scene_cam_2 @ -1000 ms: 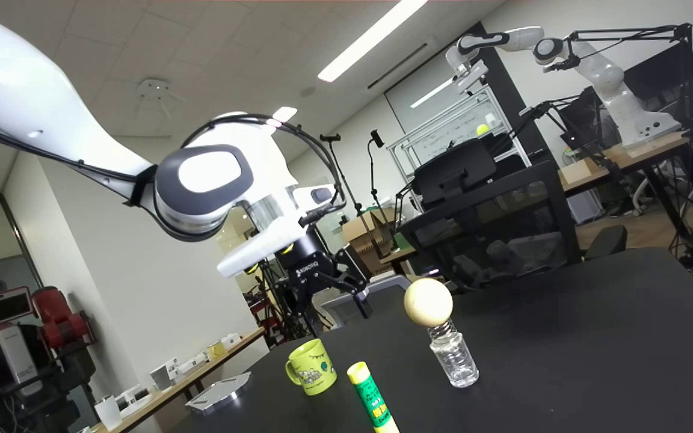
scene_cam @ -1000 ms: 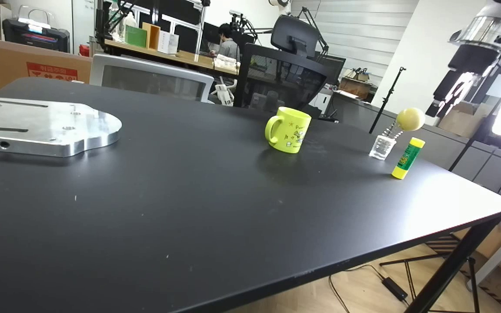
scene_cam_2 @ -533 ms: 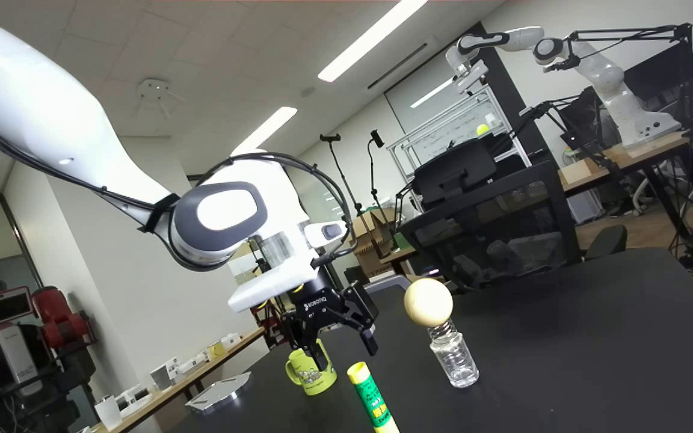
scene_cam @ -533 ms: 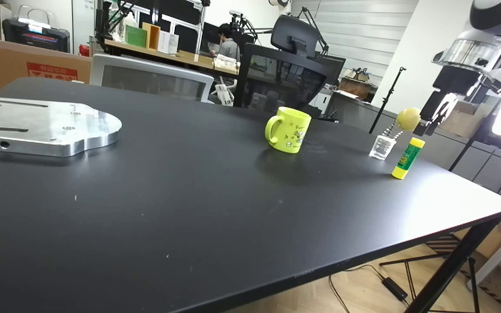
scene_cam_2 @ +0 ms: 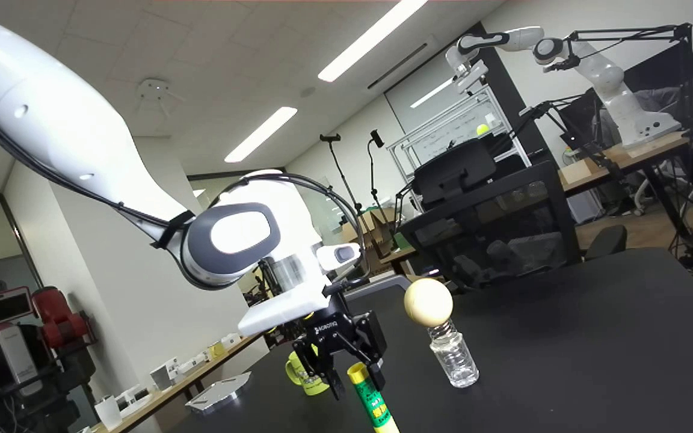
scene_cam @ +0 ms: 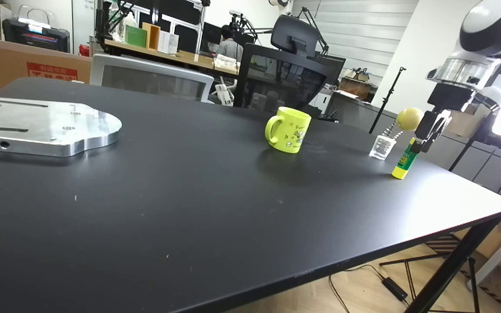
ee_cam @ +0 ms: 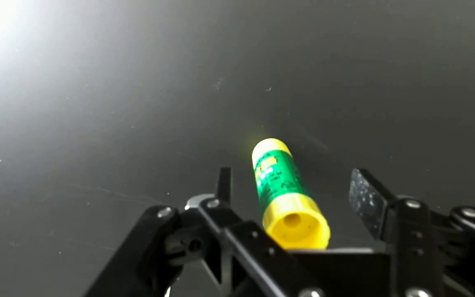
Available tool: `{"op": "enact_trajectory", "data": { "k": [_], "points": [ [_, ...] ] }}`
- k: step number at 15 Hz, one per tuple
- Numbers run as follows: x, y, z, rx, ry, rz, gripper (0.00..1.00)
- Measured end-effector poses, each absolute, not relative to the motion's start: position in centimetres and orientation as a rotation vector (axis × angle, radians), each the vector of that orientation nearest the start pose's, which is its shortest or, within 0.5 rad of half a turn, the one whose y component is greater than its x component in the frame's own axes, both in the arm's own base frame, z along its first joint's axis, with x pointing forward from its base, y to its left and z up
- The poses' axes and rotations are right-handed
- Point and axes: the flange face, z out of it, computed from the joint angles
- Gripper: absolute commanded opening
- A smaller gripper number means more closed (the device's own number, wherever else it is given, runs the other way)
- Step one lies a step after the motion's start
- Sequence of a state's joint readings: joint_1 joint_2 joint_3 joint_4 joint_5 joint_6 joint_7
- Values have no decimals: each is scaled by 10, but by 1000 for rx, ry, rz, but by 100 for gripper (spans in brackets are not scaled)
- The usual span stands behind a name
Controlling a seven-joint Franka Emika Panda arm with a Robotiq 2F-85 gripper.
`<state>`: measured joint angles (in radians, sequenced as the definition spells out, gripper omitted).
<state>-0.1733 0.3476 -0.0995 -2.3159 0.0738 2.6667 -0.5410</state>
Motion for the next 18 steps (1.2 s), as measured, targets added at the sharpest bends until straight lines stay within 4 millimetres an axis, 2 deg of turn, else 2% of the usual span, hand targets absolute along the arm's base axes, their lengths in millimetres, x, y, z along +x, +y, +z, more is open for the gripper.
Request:
{"op": "enact_trajectory", "data": {
  "k": [5, 6, 10, 13, 15, 18],
  "points": [
    [504, -145, 184, -3141, -307, -22, 11],
    [505, -145, 184, -3146, -304, -33, 8],
    [508, -140, 186, -3153, -302, -62, 8],
    [511, -132, 199, -3145, -348, -25, 8],
    [510, -126, 220, -3119, -378, 63, 8],
    [501, -117, 262, -3094, -461, 233, 8]
  ]
}}
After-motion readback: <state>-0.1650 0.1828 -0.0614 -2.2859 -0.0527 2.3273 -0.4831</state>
